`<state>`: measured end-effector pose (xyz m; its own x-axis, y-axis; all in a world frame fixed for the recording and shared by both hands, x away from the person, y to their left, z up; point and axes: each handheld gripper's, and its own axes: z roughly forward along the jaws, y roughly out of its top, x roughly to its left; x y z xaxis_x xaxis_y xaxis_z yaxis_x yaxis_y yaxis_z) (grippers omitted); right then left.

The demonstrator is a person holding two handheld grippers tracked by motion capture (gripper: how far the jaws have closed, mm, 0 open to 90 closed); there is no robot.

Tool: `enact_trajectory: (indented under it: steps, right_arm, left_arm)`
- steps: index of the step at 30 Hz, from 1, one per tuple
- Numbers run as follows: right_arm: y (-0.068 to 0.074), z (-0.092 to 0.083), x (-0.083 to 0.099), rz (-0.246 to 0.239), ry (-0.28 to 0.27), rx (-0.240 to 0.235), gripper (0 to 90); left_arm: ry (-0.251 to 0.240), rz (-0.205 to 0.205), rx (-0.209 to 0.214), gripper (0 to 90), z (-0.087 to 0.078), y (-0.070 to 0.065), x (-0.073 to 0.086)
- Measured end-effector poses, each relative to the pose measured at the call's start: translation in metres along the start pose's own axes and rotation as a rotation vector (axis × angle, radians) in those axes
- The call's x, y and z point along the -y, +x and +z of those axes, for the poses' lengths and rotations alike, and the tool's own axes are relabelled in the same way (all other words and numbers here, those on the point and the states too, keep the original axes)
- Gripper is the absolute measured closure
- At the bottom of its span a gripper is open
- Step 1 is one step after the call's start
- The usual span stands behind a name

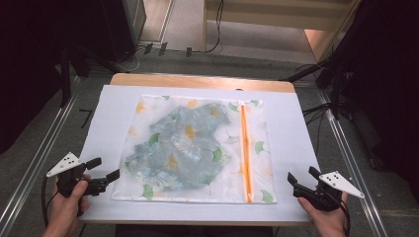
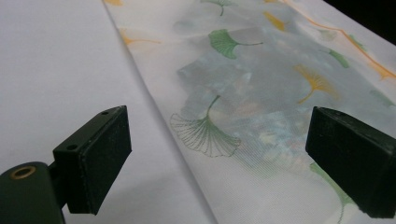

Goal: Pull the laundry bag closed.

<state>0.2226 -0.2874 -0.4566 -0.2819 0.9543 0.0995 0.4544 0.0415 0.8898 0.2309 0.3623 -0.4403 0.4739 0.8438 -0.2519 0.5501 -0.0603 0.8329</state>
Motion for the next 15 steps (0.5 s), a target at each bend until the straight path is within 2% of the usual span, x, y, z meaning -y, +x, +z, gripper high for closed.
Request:
enact_trajectory:
  steps: [2, 3, 4, 5, 6, 7, 8, 9, 10, 11, 12, 13, 14, 15]
  right_arm:
    - [0.001, -0.001, 0.000, -0.006, 0.001, -0.012, 36.2]
    - [0.002, 0.000, 0.000, -0.007, 0.008, -0.018, 41.5]
    - [0.002, 0.000, 0.000, -0.007, 0.008, -0.018, 41.5]
    - [0.003, 0.000, 0.000, -0.013, 0.016, -0.055, 46.4]
    - [0.003, 0.000, 0.000, -0.013, 0.016, -0.055, 46.4]
    - [0.004, -0.001, 0.000, -0.020, 0.011, -0.069, 49.9]
    - [0.005, -0.002, -0.001, -0.021, 0.006, -0.071, 51.3]
    - [0.005, -0.002, -0.001, -0.021, 0.006, -0.071, 51.3]
    - [0.007, -0.004, -0.002, -0.022, 0.003, -0.083, 57.2]
    - [0.008, -0.004, -0.002, -0.021, 0.004, -0.105, 60.1]
    - [0.007, -0.003, -0.003, -0.020, 0.013, -0.143, 66.7]
    - [0.007, -0.002, -0.003, -0.019, 0.034, -0.198, 69.6]
    - [0.008, -0.002, -0.003, -0.023, 0.043, -0.225, 74.8]
    - [0.010, -0.001, -0.002, -0.037, 0.048, -0.234, 78.5]
  left_arm:
    - [-0.006, 0.004, -0.016, 15.1, 0.000, -0.003, -0.001]
    - [-0.006, 0.004, -0.016, 15.4, 0.000, -0.003, -0.001]
    - [-0.008, 0.010, -0.005, 15.4, 0.001, -0.004, -0.001]
    - [-0.004, 0.017, -0.004, 21.6, 0.001, -0.006, -0.002]
    - [-0.008, 0.020, -0.010, 21.6, 0.001, -0.007, -0.002]
    - [0.005, 0.020, -0.017, 31.3, 0.003, -0.010, -0.002]
    - [0.005, 0.020, -0.017, 35.9, 0.003, -0.010, -0.002]
    - [0.017, 0.018, -0.024, 35.9, 0.004, -0.011, -0.002]
    - [0.045, 0.019, -0.030, 49.8, 0.007, -0.013, -0.001]
    - [0.051, 0.018, -0.009, 56.3, 0.009, -0.015, -0.001]
    - [0.051, 0.018, -0.009, 62.3, 0.009, -0.015, -0.001]
    - [0.062, 0.009, 0.065, 71.8, 0.012, -0.016, -0.002]
    - [0.073, 0.000, 0.096, 77.3, 0.014, -0.018, -0.002]
    - [0.073, 0.000, 0.096, 80.5, 0.014, -0.018, -0.002]
